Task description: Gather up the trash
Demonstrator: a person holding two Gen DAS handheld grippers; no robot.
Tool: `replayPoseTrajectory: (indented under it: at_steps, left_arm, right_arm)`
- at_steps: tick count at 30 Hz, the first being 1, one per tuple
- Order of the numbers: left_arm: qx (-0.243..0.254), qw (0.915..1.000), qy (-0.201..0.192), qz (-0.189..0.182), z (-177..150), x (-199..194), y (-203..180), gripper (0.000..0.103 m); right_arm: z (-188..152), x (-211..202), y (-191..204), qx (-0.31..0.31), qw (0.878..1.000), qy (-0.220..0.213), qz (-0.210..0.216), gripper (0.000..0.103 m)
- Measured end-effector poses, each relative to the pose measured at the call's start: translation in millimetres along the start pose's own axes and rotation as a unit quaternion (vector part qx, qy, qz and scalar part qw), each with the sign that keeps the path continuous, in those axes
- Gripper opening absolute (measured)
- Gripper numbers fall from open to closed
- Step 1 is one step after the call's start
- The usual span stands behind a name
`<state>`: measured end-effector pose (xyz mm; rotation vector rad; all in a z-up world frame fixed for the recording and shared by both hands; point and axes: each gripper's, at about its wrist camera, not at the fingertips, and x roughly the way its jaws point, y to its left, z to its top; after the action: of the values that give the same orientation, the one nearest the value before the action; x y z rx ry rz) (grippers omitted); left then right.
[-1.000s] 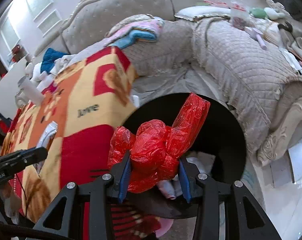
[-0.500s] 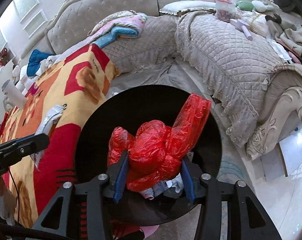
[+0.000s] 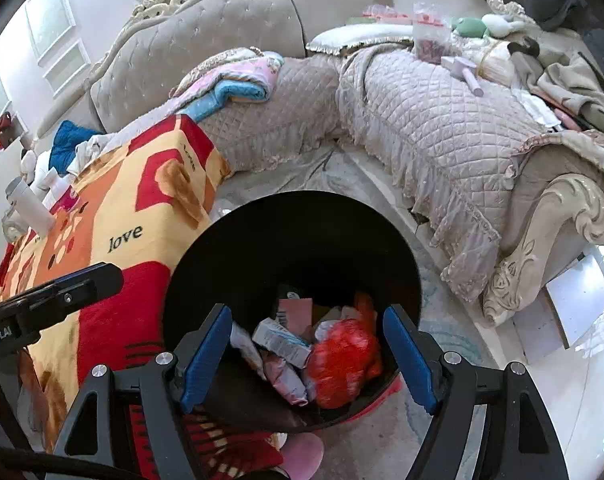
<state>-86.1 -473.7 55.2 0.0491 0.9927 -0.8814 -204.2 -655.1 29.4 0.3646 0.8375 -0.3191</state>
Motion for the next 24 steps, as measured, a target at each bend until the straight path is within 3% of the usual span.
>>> replayPoseTrajectory:
  at_steps: [6, 13, 24]
  left_arm:
    - [0.013, 0.9980, -0.027, 0.056, -11.4, -24.1, 2.7, 0.056]
    - [0.031, 0.9931, -0.066, 0.092, -26.1, -57.0, 3.1, 0.056]
    - [0.035, 0.9885, -0.094, 0.113, -40.7, -91.8, 7.1, 0.056]
  right_arm:
    - [-10.0, -15.4, 22.9, -0.007, 1.000, -0.022, -0.009, 0.076]
    - [-14.8, -38.4, 43.1, -0.018, 0.998, -0.051, -0.022, 0.076]
    - [-20.9, -71.9, 70.7, -0.028, 0.994, -0.093, -0.042, 0.076]
